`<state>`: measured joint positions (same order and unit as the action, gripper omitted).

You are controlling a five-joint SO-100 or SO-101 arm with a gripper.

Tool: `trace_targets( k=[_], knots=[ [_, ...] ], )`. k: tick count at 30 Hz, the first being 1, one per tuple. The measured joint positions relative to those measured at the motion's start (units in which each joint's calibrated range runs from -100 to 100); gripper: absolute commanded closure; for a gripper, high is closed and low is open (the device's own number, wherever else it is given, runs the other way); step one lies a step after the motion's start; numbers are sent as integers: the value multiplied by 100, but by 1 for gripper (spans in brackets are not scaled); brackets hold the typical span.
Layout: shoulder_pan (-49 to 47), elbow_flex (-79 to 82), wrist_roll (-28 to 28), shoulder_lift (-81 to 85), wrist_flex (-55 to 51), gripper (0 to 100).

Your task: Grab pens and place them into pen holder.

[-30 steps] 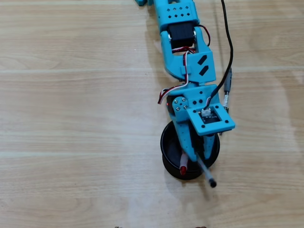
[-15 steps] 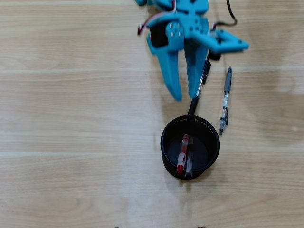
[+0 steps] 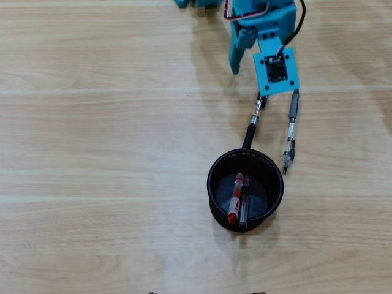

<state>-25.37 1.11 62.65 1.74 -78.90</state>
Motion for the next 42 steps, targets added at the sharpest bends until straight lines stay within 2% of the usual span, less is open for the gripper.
trace_targets(
  k=[5, 18, 20, 23, 30, 35, 39, 42],
  knots=[
    [-152, 35, 78, -1058, 973, 77],
    [-144, -44, 78, -2691, 2127, 78],
    [-135, -53, 78, -2785, 2179, 82],
    [-59, -44, 78, -2827, 2196, 98],
    [270, -9, 83, -2852, 2257, 98],
    [295, 151, 83, -2006, 2007, 98],
    [8, 0, 240, -559, 1525, 98],
    [68, -354, 329, 398, 1550, 98]
  ],
)
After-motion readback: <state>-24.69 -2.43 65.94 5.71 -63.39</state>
